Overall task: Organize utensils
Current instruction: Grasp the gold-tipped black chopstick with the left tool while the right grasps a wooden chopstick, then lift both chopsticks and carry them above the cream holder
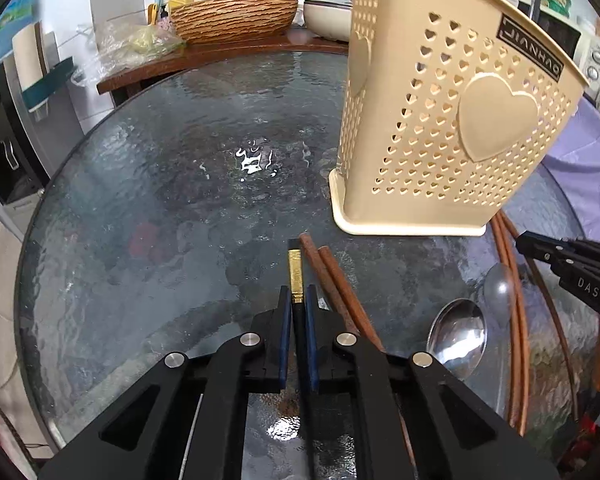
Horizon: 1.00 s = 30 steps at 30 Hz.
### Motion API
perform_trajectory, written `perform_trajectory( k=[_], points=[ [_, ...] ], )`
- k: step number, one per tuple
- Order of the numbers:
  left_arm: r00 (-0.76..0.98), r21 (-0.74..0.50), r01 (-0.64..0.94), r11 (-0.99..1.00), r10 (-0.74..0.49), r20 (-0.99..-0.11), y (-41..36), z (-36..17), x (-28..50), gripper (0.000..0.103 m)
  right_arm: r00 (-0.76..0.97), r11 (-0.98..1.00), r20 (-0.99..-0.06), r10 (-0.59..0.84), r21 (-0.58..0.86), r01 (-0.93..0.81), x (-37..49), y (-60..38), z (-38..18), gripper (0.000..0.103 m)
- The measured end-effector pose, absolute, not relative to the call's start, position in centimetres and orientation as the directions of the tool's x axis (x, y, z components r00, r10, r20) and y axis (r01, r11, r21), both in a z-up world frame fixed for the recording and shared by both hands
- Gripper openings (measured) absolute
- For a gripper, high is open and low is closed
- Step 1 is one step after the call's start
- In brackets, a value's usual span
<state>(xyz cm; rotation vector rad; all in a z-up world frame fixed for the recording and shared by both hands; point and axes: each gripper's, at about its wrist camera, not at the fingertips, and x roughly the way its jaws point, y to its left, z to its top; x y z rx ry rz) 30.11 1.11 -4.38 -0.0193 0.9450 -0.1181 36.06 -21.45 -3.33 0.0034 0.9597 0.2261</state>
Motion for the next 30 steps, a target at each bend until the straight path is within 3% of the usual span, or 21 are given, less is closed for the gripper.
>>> perform_trajectory(
  k=[18,30],
  points=[
    [0.704,-0.17,0.162,0.972,-0.234,-0.671,0.6,2.8,26.4,0.007,0.652,0.895,-0.613,0.446,0.317,-0.315,31.8,-24.6,4.9,0.007],
    [0.747,-0.207,0.208,0.956,-0.292,-0.597,0.8,7.0,23.7,0.007,0.652,0.842,-0.532,0.54,0.337,-0.422,27.8,-24.8,9.7,0.007]
  ],
)
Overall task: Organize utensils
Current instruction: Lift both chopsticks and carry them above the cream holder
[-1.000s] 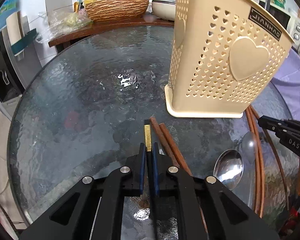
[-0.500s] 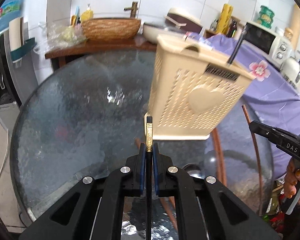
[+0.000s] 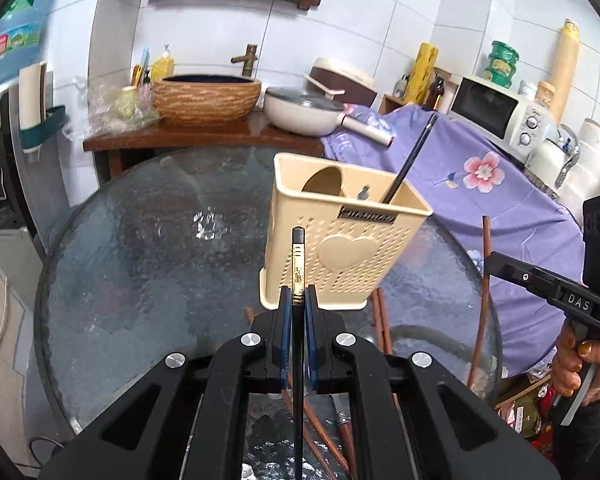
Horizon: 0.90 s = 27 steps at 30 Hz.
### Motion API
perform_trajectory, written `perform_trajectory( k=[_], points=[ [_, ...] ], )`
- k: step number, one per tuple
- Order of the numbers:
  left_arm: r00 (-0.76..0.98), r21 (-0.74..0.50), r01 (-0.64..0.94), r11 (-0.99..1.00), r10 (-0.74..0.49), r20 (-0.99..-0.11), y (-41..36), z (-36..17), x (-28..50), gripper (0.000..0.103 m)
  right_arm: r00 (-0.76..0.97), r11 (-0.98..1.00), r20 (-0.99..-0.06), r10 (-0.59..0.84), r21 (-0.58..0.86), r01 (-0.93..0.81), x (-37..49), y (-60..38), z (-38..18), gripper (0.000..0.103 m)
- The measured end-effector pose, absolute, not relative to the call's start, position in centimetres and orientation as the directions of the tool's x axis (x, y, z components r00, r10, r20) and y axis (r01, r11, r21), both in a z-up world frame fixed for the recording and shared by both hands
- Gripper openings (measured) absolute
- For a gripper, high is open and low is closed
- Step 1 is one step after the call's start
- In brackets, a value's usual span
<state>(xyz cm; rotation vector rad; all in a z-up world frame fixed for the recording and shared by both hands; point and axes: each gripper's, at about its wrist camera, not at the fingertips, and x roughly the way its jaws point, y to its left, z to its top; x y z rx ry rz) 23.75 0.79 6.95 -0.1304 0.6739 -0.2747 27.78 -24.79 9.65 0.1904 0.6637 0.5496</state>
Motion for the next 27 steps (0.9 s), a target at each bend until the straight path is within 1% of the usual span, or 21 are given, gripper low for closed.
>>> perform_trajectory(
  k=[8,19,25,27],
  points=[
    [0.772,-0.215,0.25,0.944,-0.329,-0.544,1.0,9.8,21.9,0.006,0.659,0.812,-0.475,0.584,0.343,-0.473,25.9,-25.6,13.1,0.007],
    [0.795,-0.209,0.281,0.937,-0.349,-0.496,0.9,13.0,21.2,0.006,0.672,0.811,-0.457,0.583,0.285,-0.51,25.7,-24.4,16.4,0.007],
    [0.823,-0.178,0.293,0.939,-0.343,-0.453,0.4,15.9,21.6,0.006,0.684,0.81,-0.437,0.584,0.262,-0.524,26.4,-23.4,19.0,0.007],
    [0.825,-0.187,0.301,0.935,-0.354,-0.44,0.4,17.0,21.9,0.006,0.688,0.809,-0.43,0.585,0.251,-0.531,26.7,-22.9,20.1,0.007]
  ],
)
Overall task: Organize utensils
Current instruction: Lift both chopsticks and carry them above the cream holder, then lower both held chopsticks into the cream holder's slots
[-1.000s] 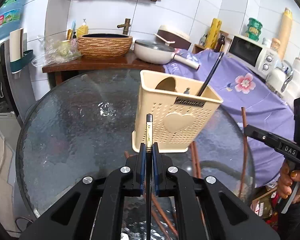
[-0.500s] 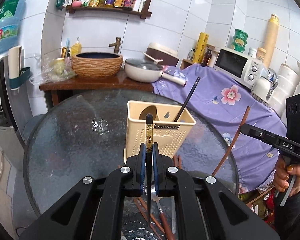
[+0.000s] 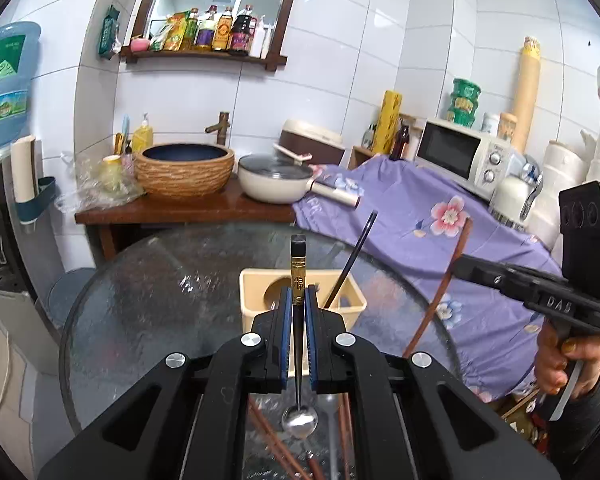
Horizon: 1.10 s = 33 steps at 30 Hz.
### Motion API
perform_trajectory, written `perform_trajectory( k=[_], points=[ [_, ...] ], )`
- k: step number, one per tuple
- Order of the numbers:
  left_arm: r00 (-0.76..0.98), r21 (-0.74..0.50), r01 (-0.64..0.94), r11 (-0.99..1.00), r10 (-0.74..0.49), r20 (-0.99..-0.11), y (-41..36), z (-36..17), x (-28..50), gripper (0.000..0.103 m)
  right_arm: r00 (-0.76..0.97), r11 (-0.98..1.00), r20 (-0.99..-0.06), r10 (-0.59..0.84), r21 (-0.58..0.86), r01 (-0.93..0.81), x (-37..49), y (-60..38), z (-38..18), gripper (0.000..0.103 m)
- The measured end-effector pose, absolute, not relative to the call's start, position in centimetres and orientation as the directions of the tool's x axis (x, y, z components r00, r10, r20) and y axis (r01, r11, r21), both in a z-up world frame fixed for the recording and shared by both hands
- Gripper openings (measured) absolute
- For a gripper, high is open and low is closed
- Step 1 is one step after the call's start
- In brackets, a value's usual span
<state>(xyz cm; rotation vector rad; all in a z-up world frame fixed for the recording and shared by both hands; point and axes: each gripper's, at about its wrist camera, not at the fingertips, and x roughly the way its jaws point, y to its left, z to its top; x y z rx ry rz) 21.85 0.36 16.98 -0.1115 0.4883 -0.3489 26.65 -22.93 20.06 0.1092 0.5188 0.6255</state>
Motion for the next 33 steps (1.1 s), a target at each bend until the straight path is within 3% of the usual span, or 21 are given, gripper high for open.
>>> perform_trajectory(
  k=[8,17,33],
  points=[
    [0.865,-0.188,0.306,0.933,-0.355,-0.354,0.3,22.7,23.0,0.006,0.727,0.809,-0.356,0.587,0.239,-0.537,28.1,-22.2,25.7,0.007],
    [0.929,-0.19,0.2,0.961,-0.248,-0.274,0.1,26.7,27.4,0.006,0.834,0.873,-0.261,0.487,0.191,-0.45,31.4,-21.6,29.8,0.007],
    [0.876,-0.245,0.114,0.963,-0.213,-0.432,0.8,16.3,32.4,0.006,0.804,0.897,-0.404,0.436,0.271,-0.351,36.5,-21.3,20.0,0.007]
  ],
)
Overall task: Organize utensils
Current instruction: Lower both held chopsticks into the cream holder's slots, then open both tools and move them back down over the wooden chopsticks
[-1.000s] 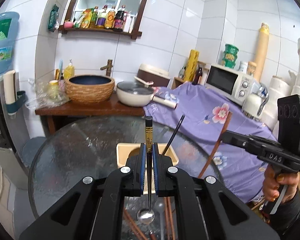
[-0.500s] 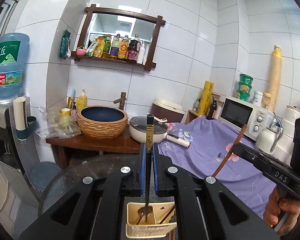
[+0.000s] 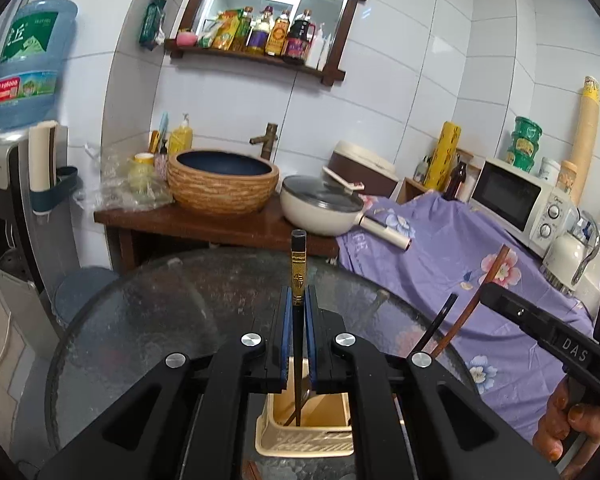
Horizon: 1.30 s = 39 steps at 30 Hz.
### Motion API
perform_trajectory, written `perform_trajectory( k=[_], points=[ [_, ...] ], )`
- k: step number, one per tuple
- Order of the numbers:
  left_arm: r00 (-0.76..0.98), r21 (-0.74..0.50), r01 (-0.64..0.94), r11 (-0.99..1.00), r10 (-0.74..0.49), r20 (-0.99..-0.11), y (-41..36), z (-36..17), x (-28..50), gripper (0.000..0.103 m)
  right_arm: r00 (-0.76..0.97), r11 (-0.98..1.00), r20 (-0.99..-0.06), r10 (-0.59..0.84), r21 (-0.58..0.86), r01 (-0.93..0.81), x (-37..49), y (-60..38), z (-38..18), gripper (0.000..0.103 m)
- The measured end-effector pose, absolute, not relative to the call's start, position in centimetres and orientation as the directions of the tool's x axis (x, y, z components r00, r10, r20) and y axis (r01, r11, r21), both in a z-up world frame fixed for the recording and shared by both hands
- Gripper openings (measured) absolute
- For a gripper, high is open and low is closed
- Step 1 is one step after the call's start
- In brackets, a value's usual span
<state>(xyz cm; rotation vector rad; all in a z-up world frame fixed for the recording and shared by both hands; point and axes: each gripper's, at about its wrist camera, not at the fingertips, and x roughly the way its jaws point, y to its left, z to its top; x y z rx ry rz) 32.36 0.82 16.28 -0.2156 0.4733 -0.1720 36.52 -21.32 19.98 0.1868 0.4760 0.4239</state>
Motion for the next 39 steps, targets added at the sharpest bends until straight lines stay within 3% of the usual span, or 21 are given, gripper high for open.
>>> perform_trajectory(
  k=[10,20,21,23,24,26,28,32,39],
  points=[
    [0.827,-0.276,0.091,0.957,-0.227,-0.515,1.4,11.7,33.4,0.006,0.775,0.893,-0.45,0.444,0.299,-0.337,37.2,-20.9,17.1,0.007],
    [0.834,-0.249,0.096,0.964,-0.215,-0.509,0.9,11.8,32.9,0.009,0.79,0.904,-0.449,0.418,0.292,-0.313,36.9,-21.3,16.2,0.008],
    [0.833,-0.247,0.099,0.964,-0.216,-0.509,0.9,11.8,32.9,0.012,0.791,0.906,-0.451,0.413,0.287,-0.31,36.9,-21.3,16.2,0.009],
    [0.84,-0.237,0.1,0.966,-0.209,-0.5,0.7,12.0,32.5,0.031,0.802,0.914,-0.445,0.399,0.265,-0.308,36.5,-21.3,16.2,0.015],
    [0.844,-0.231,0.1,0.968,-0.205,-0.495,0.7,12.1,32.3,0.037,0.807,0.916,-0.439,0.394,0.256,-0.307,36.3,-21.3,16.2,0.031],
    [0.856,-0.218,0.1,0.971,-0.195,-0.48,0.5,12.3,31.6,0.05,0.818,0.915,-0.419,0.395,0.256,-0.311,35.7,-21.5,16.3,0.054],
    [0.861,-0.199,0.107,0.974,-0.191,-0.472,0.4,12.4,30.9,0.055,0.829,0.917,-0.401,0.39,0.255,-0.308,34.9,-21.9,16.4,0.054],
    [0.87,-0.181,0.114,0.977,-0.186,-0.457,0.2,12.1,29.1,0.077,0.826,0.921,-0.414,0.382,0.24,-0.306,33.6,-22.3,15.7,0.056],
    [0.854,-0.195,0.11,0.975,-0.193,-0.483,0.9,9.8,26.0,0.093,0.799,0.926,-0.468,0.377,0.188,-0.326,30.4,-22.3,12.2,0.066]
  ],
)
